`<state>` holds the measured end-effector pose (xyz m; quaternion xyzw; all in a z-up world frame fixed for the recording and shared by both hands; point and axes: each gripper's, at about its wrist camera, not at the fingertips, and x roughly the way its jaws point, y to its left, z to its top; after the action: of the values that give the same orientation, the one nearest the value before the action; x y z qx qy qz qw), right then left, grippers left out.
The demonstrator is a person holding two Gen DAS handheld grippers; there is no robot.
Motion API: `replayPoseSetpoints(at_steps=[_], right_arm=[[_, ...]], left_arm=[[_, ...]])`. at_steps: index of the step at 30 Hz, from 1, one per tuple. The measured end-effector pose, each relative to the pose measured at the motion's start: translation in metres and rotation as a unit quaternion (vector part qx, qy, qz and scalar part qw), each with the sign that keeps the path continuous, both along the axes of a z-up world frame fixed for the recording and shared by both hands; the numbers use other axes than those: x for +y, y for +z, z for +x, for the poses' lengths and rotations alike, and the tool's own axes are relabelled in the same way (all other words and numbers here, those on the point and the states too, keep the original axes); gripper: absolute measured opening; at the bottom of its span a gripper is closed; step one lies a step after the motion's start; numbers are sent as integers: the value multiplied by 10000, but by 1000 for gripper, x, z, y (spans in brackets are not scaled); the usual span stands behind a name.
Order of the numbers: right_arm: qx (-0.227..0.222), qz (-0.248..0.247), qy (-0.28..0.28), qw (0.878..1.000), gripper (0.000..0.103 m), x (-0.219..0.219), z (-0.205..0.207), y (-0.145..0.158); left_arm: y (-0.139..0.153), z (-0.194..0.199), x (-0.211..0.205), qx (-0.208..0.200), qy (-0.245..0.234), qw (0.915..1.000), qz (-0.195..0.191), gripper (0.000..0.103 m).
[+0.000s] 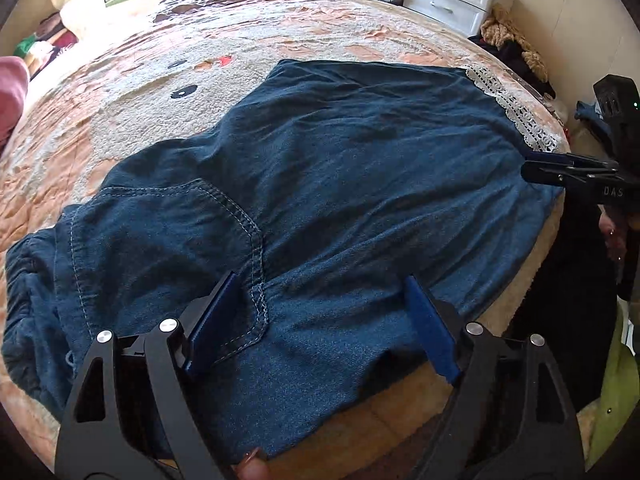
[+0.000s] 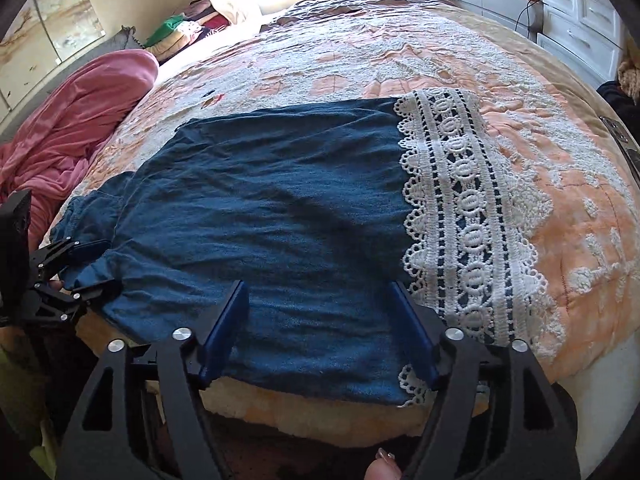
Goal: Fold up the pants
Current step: 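Grasp the lace hem with the right gripper and lift it toward the left tool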
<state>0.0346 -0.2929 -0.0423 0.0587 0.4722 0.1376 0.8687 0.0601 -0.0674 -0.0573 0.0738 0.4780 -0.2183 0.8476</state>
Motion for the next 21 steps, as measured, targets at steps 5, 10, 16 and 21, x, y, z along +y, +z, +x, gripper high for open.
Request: replayPoseSetpoints(at_steps=[5, 10, 16, 21], right_arm=[[-253, 294, 1, 9992, 82, -7, -13, 17], [-710, 590, -729, 9931, 85, -59, -46, 49], [-502, 619, -1341, 9878, 91, -91, -69, 41], [-429, 755, -1466, 9854, 92, -95, -68, 31]], left_arm=[[13, -2, -2, -11, -14, 10000, -96, 78], [63, -3, -12, -525, -248, 9978, -322, 92], [95, 26, -60, -769, -676, 9938, -437, 93], [96, 54, -116, -444, -1239, 9903, -452, 93]])
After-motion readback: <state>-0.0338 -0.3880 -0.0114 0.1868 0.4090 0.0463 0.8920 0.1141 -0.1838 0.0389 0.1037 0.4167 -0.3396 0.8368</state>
